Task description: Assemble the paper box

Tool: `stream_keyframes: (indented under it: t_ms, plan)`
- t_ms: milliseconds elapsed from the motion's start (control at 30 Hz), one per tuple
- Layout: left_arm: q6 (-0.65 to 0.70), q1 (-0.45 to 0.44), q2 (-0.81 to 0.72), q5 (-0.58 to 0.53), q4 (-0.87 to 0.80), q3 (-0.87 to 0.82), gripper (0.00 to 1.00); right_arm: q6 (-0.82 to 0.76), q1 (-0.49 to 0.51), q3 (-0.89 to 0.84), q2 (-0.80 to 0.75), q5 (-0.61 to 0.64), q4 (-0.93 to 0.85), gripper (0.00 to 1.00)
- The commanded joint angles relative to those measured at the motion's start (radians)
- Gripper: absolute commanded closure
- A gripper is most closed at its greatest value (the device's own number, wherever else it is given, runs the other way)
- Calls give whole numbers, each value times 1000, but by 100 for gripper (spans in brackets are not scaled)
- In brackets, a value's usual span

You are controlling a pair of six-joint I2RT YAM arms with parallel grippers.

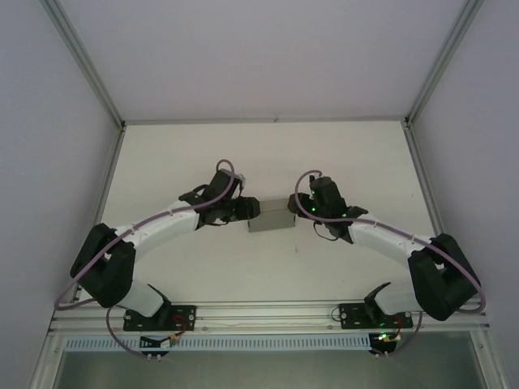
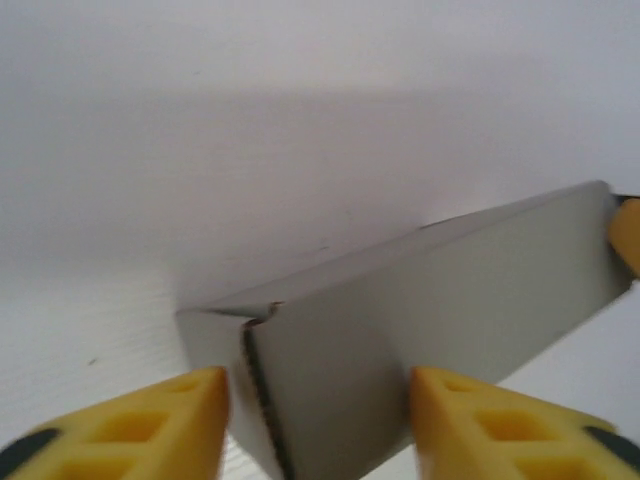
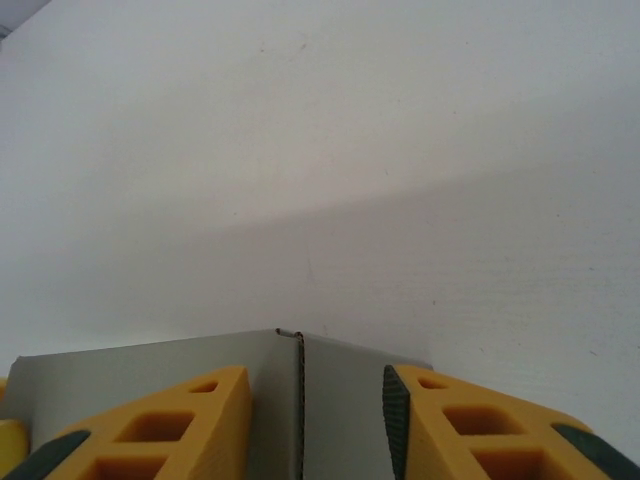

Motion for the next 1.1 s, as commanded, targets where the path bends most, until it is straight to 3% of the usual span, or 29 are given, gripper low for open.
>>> stream_keyframes:
  t_ms: [0, 233, 367, 567, 633, 733, 800, 900, 1033, 1067]
  plan:
    - [-45, 9, 23, 46, 102, -132, 69, -15, 5, -95, 63, -68, -139, 64]
    - [-109, 9, 49, 95, 234, -223, 95, -33, 6, -193, 2, -208, 54, 80]
    - [-100, 6, 57, 91, 230, -227, 99, -65, 5, -204, -24, -224, 74, 91]
    - [-44, -33, 40, -2, 104, -165, 97, -74, 7, -207, -55, -215, 87, 93]
    - [-15, -43, 39, -31, 43, -123, 77, -85, 6, -187, -59, -211, 77, 90]
    - [25, -51, 42, -71, -45, -45, 68, -112, 7, -118, -57, -185, 0, 81]
    - [46, -51, 36, -93, -92, 0, 46, -143, 8, -53, -53, -162, -68, 69]
    - [73, -51, 28, -124, -140, 71, 22, -165, 6, 44, -51, -108, -163, 59]
    - [101, -52, 19, -168, -178, 149, 0, -227, 6, 146, -50, -77, -253, 38]
    - [108, -52, 16, -180, -186, 166, 0, -245, 6, 167, -49, -78, -271, 30]
